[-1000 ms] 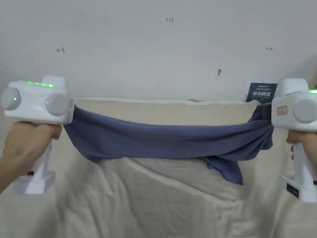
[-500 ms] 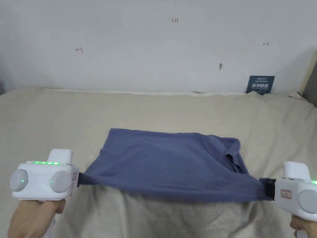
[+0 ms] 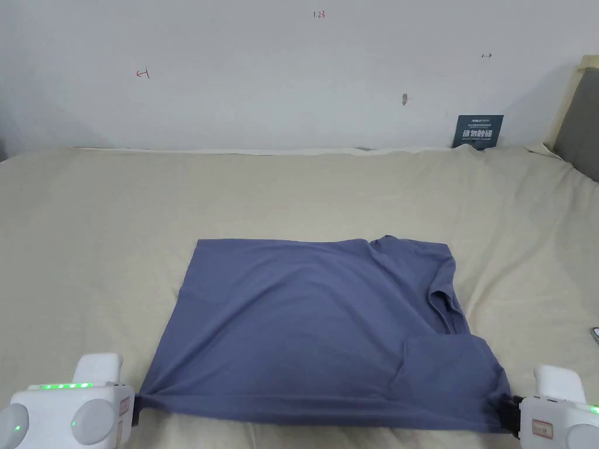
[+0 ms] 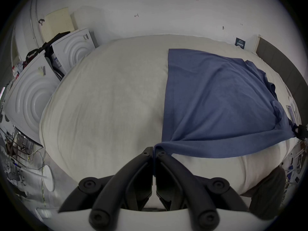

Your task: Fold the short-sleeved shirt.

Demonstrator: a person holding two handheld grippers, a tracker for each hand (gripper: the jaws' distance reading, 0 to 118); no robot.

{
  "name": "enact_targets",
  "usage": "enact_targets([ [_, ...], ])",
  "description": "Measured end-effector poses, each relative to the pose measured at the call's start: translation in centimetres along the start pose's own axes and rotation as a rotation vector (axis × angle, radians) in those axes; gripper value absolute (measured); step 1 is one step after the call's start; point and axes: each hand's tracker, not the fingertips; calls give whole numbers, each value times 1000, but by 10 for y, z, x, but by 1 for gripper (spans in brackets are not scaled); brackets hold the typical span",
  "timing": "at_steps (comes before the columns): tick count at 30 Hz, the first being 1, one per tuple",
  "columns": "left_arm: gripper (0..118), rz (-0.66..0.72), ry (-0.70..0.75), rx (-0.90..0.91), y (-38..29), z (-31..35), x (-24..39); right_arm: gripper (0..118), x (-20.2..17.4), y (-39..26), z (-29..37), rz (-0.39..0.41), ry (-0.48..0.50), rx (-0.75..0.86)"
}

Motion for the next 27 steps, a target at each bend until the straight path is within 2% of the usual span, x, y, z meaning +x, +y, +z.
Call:
enact_targets([
  [11,0,2,-11,-35,-14,-12,-3,4,4,-12,-1,-40,-2,-31],
  [13,2,-3,-13,-33,-14,-13,-4,9,4,-12,1,-46,-3,-30],
  [14,8,-3,-18,-34,-15,-12,-5,21,4,-12,3,-50,-2,-27],
  [15,45,-4,-23,-41,-15,-11,-6,60,4,-11,4,-51,-9,-29],
  [16,92,3,-31,-54,-14,-10,-8,98,8,-12,5,-56,-18,-35],
  [17,118,10,-43,-58,-14,-9,-12,118,11,-12,7,-75,-11,-46],
  [19,116,4,-39,3,-19,-2,-11,117,14,-15,19,-117,-16,6],
  [21,116,-21,-35,3,-16,2,-4,117,14,-19,26,-104,-20,3],
  [23,116,-16,-53,26,-11,45,5,117,12,-20,34,-102,-22,39],
  [25,115,-6,-69,35,-7,61,12,116,6,3,42,-70,-34,68],
  [27,114,27,-92,74,2,48,-9,112,0,7,51,-12,-18,109],
])
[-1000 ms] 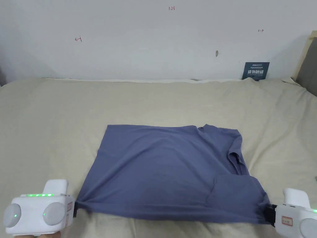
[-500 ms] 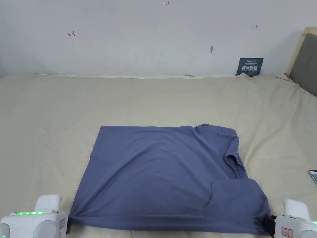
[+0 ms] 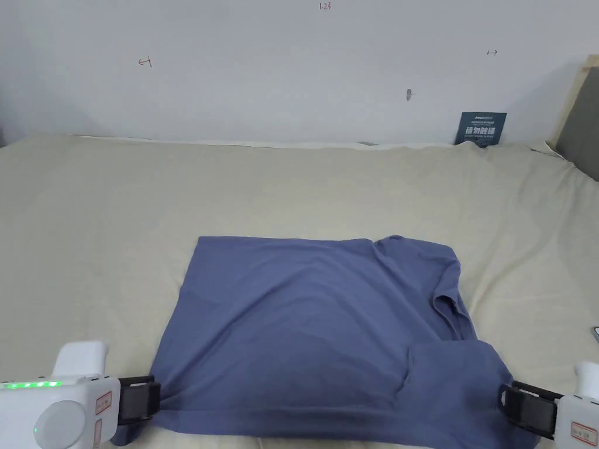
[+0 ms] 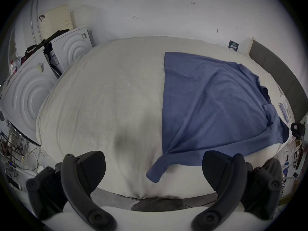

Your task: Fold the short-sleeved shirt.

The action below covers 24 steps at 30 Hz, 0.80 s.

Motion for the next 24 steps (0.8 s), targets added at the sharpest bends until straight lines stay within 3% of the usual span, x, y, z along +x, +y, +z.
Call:
enact_targets([
  [1,110,24,-26,26,4,7,-1,102,-2,4,3,24,-12,27],
  [2,100,47,-38,44,6,12,-2,79,-6,7,7,39,-27,46],
  [3,68,76,-56,67,7,15,-9,38,-9,10,11,49,-46,67],
  [4,33,86,-54,83,9,19,-11,11,-11,11,16,30,-62,104],
  [5,7,99,-44,104,10,23,-12,2,-15,14,23,16,-74,129],
  [7,7,69,-37,144,10,28,-13,2,-18,17,33,15,-9,161],
  [10,7,54,-17,170,7,33,-15,2,-23,15,45,59,-43,202],
  [15,7,51,-41,122,-10,28,-21,2,-30,4,53,32,-25,211],
  [20,7,133,-95,32,-26,10,-36,2,-36,-10,54,34,-11,166],
  [21,27,129,-105,11,-27,5,-38,2,-44,-15,58,38,-10,162],
  [23,114,150,-118,-39,-29,-12,-45,2,-49,-21,57,54,-12,143],
  [24,118,156,-122,-77,-30,-19,-46,2,-50,-23,56,58,-14,137],
])
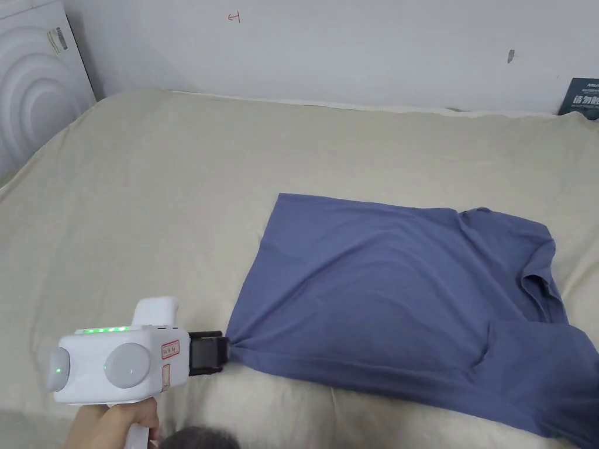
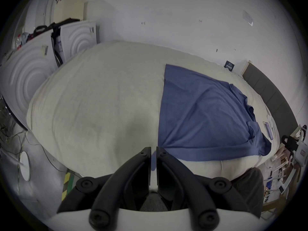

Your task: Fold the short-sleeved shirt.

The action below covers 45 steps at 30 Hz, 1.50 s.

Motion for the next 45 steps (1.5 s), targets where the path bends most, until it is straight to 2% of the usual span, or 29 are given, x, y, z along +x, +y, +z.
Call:
enact_targets([
  [4,118,-55,12,-37,-1,-23,7,2,1,-3,-1,-1,1,-36],
  [8,118,-43,13,-47,0,-41,12,2,11,-3,-4,17,-18,-56],
  [9,112,-38,6,-41,1,-44,13,2,23,-6,-13,20,-21,-64],
  [10,99,-44,2,-39,2,-45,13,2,28,-6,-15,23,-26,-72],
  [11,70,-59,11,-36,0,-37,25,2,33,-6,-18,24,-31,-84],
  [12,4,-80,36,-38,-2,-40,27,2,36,-6,-21,23,-36,-91],
  [13,1,-78,43,-1,-4,-41,31,2,41,-8,-24,19,-36,-97],
  [15,1,-92,34,-62,-4,-40,37,2,47,-8,-33,26,-30,-120],
  [18,1,-91,47,-51,-7,-36,44,5,53,-13,-52,39,-13,-159],
  [19,1,-84,46,-51,-3,-34,42,25,54,-15,-59,37,12,-189],
  [20,1,-80,44,-57,-3,-33,43,67,56,-16,-66,19,38,-231],
  [21,1,-83,45,-60,-2,-33,45,118,57,-19,-72,-7,57,-265],
  [23,1,-95,46,-68,0,-32,43,117,62,-13,-86,-67,130,-272],
  [25,1,-100,46,-68,-1,-29,45,117,61,-10,-92,-34,95,-344],
  [26,1,-97,46,-68,0,-30,45,116,63,-6,-97,-38,92,-330],
  [27,1,-95,45,-69,1,-31,42,108,66,-2,-102,-40,93,-326],
  [28,1,-92,45,-70,1,-31,42,97,69,4,-108,-43,90,-327],
  [29,1,-89,44,-72,1,-31,42,75,81,1,-109,-39,94,-345],
  [30,1,-88,45,-73,1,-31,42,39,85,4,-113,-37,96,-348],
  [31,1,-84,45,-75,2,-33,38,14,90,9,-117,-26,85,-357],
  [32,1,-82,41,-76,2,-33,38,11,95,14,-120,-21,91,-358],
  [33,1,-79,37,-75,2,-31,38,10,83,-14,-101,-28,121,-341],
  [37,1,-91,46,-63,2,-29,36,10,82,-12,-86,8,98,-305],
  [40,1,-80,34,-65,4,-27,31,10,92,2,-83,6,104,-301],
  [41,1,-80,33,-60,4,-25,31,10,79,-18,-75,10,105,-294],
  [44,1,-83,26,-56,6,-22,30,10,82,-8,-70,17,104,-280],
  [45,1,-83,23,-54,7,-20,31,10,73,-18,-64,6,88,-276],
])
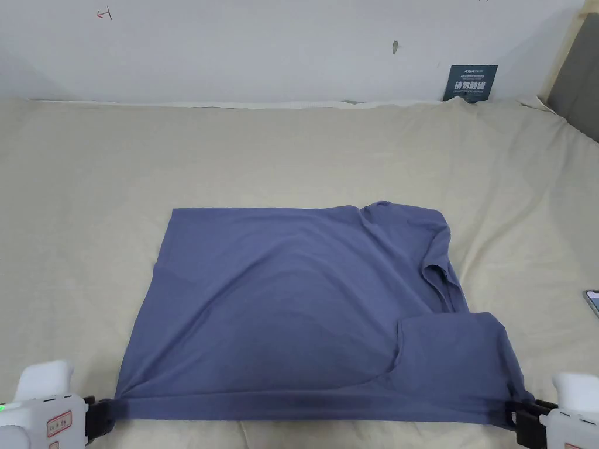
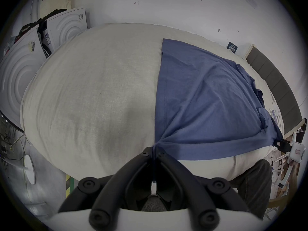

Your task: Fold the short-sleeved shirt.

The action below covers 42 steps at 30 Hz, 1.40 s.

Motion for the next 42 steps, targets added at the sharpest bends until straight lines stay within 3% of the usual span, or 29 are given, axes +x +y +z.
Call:
enact_targets([
  [15,1,-5,-28,111,82,11,14,10,-13,74,5,24,0,69],
  [28,1,-6,11,88,168,-54,31,10,-37,173,-73,50,-34,8],
  [37,1,-9,36,39,198,-112,38,10,-34,202,-131,5,-57,-80],
  [42,1,-18,47,13,202,-134,42,10,-37,203,-148,30,-81,-111],
])
